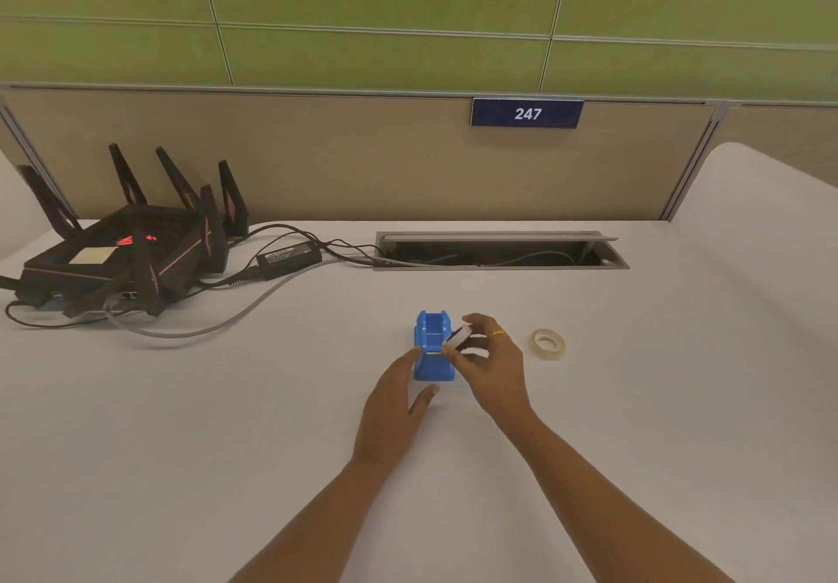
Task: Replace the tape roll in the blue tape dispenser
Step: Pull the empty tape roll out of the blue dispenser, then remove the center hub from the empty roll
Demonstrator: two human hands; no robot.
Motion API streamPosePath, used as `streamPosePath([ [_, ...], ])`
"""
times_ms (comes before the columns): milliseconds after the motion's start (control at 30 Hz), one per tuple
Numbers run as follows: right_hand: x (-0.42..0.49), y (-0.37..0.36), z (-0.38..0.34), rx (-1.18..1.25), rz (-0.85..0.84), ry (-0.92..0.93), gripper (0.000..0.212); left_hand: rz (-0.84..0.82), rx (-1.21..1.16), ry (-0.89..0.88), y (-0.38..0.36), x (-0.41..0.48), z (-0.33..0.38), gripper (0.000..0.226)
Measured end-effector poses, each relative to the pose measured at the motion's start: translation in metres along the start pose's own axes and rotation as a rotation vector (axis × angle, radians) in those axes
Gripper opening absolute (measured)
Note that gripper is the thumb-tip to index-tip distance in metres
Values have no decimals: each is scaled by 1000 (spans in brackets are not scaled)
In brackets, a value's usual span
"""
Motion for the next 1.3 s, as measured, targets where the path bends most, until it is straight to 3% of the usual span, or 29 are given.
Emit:
streamPosePath([
  [300, -59, -11, 1, 124, 11, -98, 35, 18, -225, 23, 15, -46, -6, 52],
  [500, -89, -27, 7, 253, -93, -219, 27, -1, -397, 96, 20, -63, -10, 31],
  [767, -105, -33, 8, 276, -270, -239, 42, 38, -491, 186, 25, -69, -24, 14],
  [1067, -106, -26, 15, 200, -217, -245, 38, -98, -647, 228, 25, -74, -27, 35],
  [1300, -105, -27, 15, 224, -242, -245, 39, -91, -624, 225, 25, -73, -28, 30],
])
Point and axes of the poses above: each hand's wrist, its own x-axis towards the middle knuckle, its own y-axis out of the back of the hand, z = x × y, the point moved 9 cm from there along x, towards the middle knuckle, and after that the axes turned 10 degrees about y, right-handed, at the moved point
